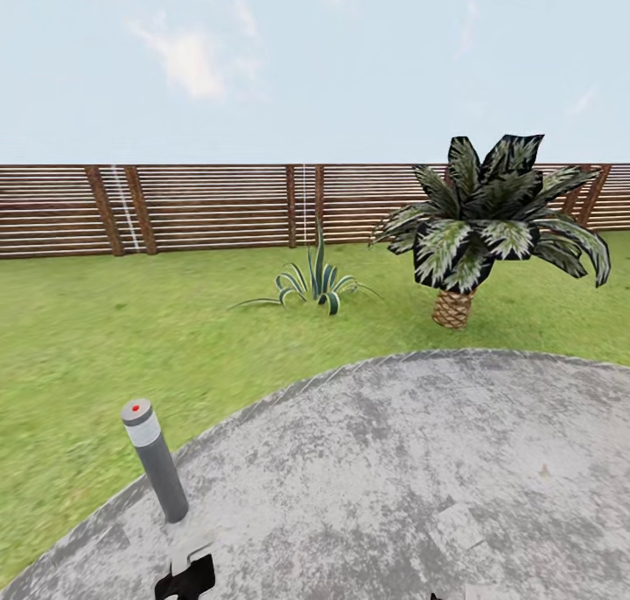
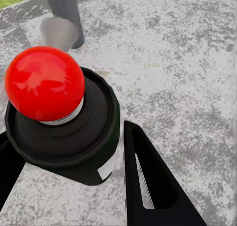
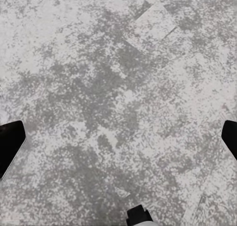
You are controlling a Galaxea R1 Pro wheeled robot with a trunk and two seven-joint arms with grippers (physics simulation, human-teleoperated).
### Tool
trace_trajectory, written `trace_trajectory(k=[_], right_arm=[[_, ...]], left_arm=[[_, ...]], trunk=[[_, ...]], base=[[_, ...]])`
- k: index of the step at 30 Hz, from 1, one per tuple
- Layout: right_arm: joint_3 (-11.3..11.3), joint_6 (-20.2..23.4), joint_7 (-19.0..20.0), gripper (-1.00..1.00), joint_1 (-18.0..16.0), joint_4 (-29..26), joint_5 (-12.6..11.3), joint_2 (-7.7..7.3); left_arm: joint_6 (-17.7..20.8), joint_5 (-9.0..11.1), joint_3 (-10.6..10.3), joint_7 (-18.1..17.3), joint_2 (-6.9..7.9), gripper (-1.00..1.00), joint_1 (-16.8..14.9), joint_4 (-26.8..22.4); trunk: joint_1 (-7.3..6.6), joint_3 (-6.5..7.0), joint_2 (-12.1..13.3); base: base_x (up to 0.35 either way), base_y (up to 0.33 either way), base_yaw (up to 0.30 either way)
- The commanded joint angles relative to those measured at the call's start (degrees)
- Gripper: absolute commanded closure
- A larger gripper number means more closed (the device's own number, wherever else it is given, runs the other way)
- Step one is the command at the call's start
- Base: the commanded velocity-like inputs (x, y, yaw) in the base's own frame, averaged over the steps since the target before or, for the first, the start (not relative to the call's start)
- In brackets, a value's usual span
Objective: In the garden, pick up the pesticide atomizer on the floor and spray pesticide onto both trees until each tree trunk is fully covered.
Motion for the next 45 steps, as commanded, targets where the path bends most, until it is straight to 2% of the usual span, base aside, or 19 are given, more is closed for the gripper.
trace_trajectory(k=[1,10,45], right_arm=[[-0.11,-0.19,-0.11,-1.0,-0.05,0.03,-0.01,0.03],[-0.11,-0.19,-0.11,-1.0,-0.05,0.04,-0.01,0.03],[-0.11,-0.17,-0.11,-1.0,-0.05,0.13,-0.01,0.03]], left_arm=[[-0.17,0.37,-0.5,0.29,0.0,1.0,-0.05,0.04],[-0.17,0.37,-0.53,0.29,0.0,1.0,-0.06,0.02],[-0.17,0.37,-0.52,0.29,0.0,1.0,-0.05,0.04]], trunk=[[0.07,-0.13,-0.12],[0.07,-0.13,-0.12],[0.07,-0.13,-0.12]], base=[[0.333,0.0,0.0],[0.176,0.0,-0.102],[0.003,0.0,-0.245]])
